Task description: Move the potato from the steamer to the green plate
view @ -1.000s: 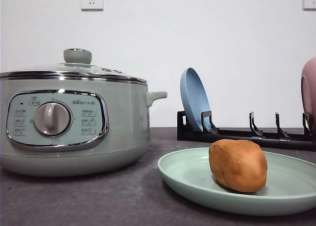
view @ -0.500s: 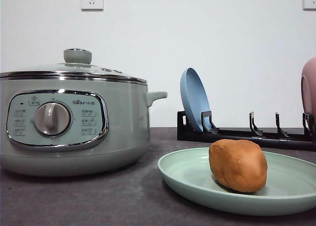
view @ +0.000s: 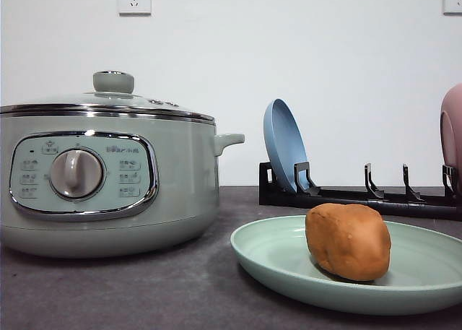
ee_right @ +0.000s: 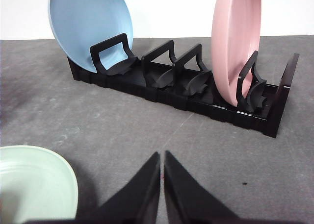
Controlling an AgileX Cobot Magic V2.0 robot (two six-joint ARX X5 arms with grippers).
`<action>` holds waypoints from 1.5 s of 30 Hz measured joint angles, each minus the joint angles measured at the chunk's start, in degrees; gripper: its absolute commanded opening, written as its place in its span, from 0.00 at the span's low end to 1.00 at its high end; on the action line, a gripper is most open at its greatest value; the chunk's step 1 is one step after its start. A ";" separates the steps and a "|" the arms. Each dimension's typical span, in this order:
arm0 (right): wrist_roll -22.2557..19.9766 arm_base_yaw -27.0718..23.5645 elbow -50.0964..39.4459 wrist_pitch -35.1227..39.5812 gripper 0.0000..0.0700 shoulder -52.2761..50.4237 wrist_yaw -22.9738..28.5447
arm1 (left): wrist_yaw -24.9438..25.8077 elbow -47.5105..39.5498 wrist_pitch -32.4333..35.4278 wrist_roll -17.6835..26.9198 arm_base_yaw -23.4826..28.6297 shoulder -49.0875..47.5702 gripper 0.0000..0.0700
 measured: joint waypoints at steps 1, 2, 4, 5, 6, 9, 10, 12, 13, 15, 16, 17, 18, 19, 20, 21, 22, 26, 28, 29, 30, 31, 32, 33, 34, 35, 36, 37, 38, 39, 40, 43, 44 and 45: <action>0.00 0.00 0.00 0.00 0.00 0.00 0.00 | 0.00 0.00 0.00 0.00 0.00 0.00 0.00; 0.00 0.00 0.00 0.00 0.00 0.00 0.00 | 0.00 0.00 -0.02 0.00 0.00 0.00 0.00; 0.00 0.00 0.00 0.00 0.00 0.00 0.00 | 0.00 0.00 0.00 0.00 0.00 0.00 0.00; 0.00 0.00 0.00 0.00 0.00 0.00 0.00 | 0.00 0.00 -0.02 0.00 0.00 0.00 0.00; 0.00 0.00 0.00 0.00 0.00 0.00 0.00 | 0.00 0.00 0.00 0.00 0.00 0.00 0.00; 0.00 0.00 0.00 0.00 0.00 0.00 0.00 | 0.00 0.00 -0.02 0.00 0.00 0.00 0.00; 0.00 0.00 0.00 0.00 0.00 0.00 0.02 | 0.00 0.00 0.00 0.00 0.00 0.00 0.00; 0.00 0.00 0.00 0.00 0.00 0.00 0.00 | 0.00 0.00 0.00 0.00 0.00 0.00 0.00; 0.00 0.00 0.00 0.00 0.00 0.00 0.02 | 0.00 0.00 -0.02 0.00 0.00 0.00 0.00; 0.00 0.00 0.00 0.00 0.00 0.00 0.00 | -0.02 0.00 -0.02 0.00 0.00 0.00 0.00; 0.00 0.00 0.00 0.00 0.00 0.00 0.00 | 0.00 0.00 0.00 0.00 0.00 0.00 0.00; 0.00 0.00 0.00 0.00 0.00 0.00 0.00 | 0.00 0.00 0.00 0.00 0.00 0.00 0.00; 0.00 0.00 0.00 0.00 0.00 0.00 0.00 | 0.00 0.00 0.00 0.00 0.00 0.00 0.00; 0.00 0.00 0.00 0.00 0.00 0.00 0.00 | 0.00 0.00 0.00 0.00 0.00 0.00 0.00; 0.00 0.00 0.00 0.00 0.00 0.00 0.00 | 0.00 0.00 0.00 0.00 0.00 0.00 0.00; 0.00 0.00 0.00 0.00 0.00 0.00 0.00 | 0.00 0.00 -0.02 0.00 0.00 0.00 0.00; 0.00 0.00 0.00 0.00 0.00 0.00 0.00 | 0.00 0.00 0.00 0.00 0.00 0.00 0.00; 0.00 0.00 0.00 0.00 0.00 0.00 0.00 | 0.00 0.00 0.00 0.00 0.00 0.00 0.00; 0.00 0.00 0.00 0.00 0.00 0.00 0.02 | 0.00 0.00 -0.02 0.00 0.00 0.00 0.00; 0.00 0.00 0.00 0.00 0.00 0.00 0.00 | 0.00 0.00 0.00 0.00 0.00 0.00 0.00; 0.00 0.00 0.00 0.00 0.00 0.00 0.00 | 0.00 0.00 0.00 0.00 0.00 0.00 0.00; 0.00 0.00 0.00 0.00 0.00 0.00 0.02 | 0.00 0.00 0.00 0.00 0.00 0.00 0.00; 0.00 0.00 0.00 0.00 0.00 0.00 0.00 | 0.00 0.00 0.00 0.00 0.00 0.00 0.00; 0.00 0.00 0.00 0.00 0.00 0.00 0.00 | 0.00 0.00 0.00 0.00 0.00 0.00 0.00; 0.00 0.00 0.00 0.00 0.00 0.00 0.00 | 0.00 0.00 0.00 0.00 0.00 0.00 0.00; 0.00 0.00 0.00 0.00 0.00 0.00 0.02 | 0.00 0.00 0.00 0.00 0.00 0.00 0.00; 0.00 0.00 0.00 0.00 0.00 0.00 0.00 | 0.00 0.00 0.00 0.00 0.00 0.00 0.00; 0.00 0.00 0.00 0.00 0.00 0.00 0.02 | 0.00 0.00 0.00 0.00 0.00 0.00 0.00; 0.00 0.00 0.00 0.00 0.00 0.00 0.00 | 0.00 0.00 0.00 0.00 0.00 0.00 0.00; 0.00 0.00 0.00 0.00 0.00 0.00 0.00 | 0.00 0.00 0.00 0.00 0.00 0.00 0.00; 0.00 0.00 0.00 0.00 0.00 0.00 0.02 | 0.00 0.00 0.00 0.00 0.00 0.00 0.00; 0.00 0.00 0.00 0.00 0.00 0.00 0.02 | 0.00 0.00 0.00 0.00 0.00 0.00 0.00; 0.00 0.00 0.00 0.00 0.00 0.00 0.00 | 0.00 0.00 0.00 0.00 0.00 0.00 0.00; 0.00 0.00 0.00 0.00 0.00 0.00 0.00 | 0.00 0.00 -0.02 0.00 0.00 0.00 0.00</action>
